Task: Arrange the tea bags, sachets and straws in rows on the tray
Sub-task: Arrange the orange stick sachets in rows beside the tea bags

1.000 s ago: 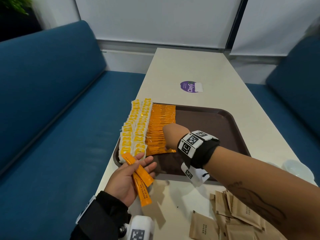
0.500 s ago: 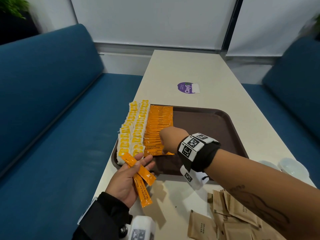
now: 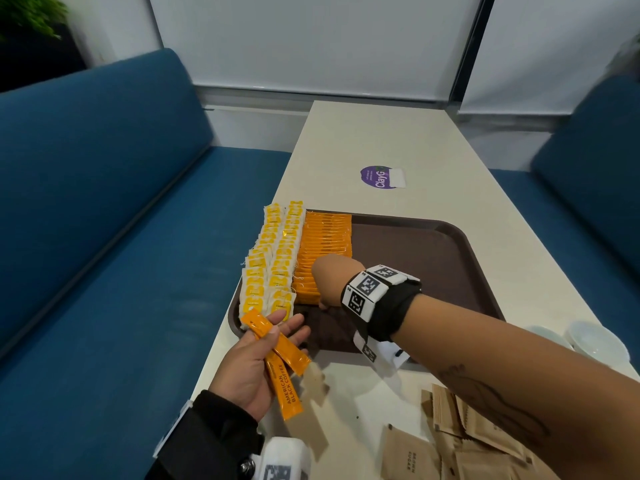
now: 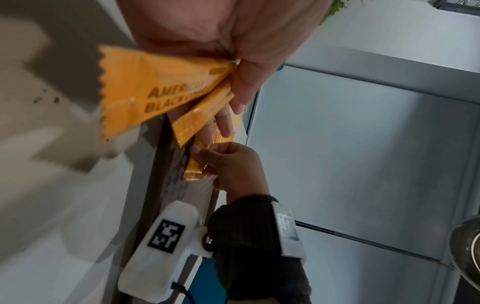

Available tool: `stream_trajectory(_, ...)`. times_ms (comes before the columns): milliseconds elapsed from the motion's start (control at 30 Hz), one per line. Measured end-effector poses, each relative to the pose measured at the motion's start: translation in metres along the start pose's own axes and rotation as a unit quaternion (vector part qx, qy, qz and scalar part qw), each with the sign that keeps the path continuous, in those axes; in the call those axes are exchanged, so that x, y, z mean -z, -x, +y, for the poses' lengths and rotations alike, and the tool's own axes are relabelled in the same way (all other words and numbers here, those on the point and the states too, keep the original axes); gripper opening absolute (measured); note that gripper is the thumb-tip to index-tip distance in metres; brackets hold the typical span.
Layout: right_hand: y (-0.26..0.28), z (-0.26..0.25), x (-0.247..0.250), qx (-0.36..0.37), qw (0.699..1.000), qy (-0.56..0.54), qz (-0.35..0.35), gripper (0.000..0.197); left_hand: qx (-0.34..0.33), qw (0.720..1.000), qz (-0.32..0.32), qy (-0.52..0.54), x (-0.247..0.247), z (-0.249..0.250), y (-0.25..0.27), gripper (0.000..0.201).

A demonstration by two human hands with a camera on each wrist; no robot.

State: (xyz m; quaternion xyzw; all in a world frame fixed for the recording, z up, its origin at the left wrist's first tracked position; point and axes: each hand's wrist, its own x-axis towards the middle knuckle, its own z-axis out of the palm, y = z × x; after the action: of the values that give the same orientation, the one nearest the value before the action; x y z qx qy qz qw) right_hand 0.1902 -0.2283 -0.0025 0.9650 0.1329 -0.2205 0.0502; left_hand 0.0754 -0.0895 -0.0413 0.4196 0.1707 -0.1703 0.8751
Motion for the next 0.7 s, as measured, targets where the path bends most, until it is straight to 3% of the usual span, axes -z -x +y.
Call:
stream_trajectory(467,0.001,0.002,-0.002,-0.007,1.0,-0.014,0.012,0.04,0.039,0.999,0.012,0.031,-0.005,0.0,-0.003,0.026)
stream_trajectory(700,0.029,0.007,0.01,0.006,0.99,-0.132,0.056,0.03,0.045,0.998,0.003,0.045,-0.007,0.002,-0.002,0.034)
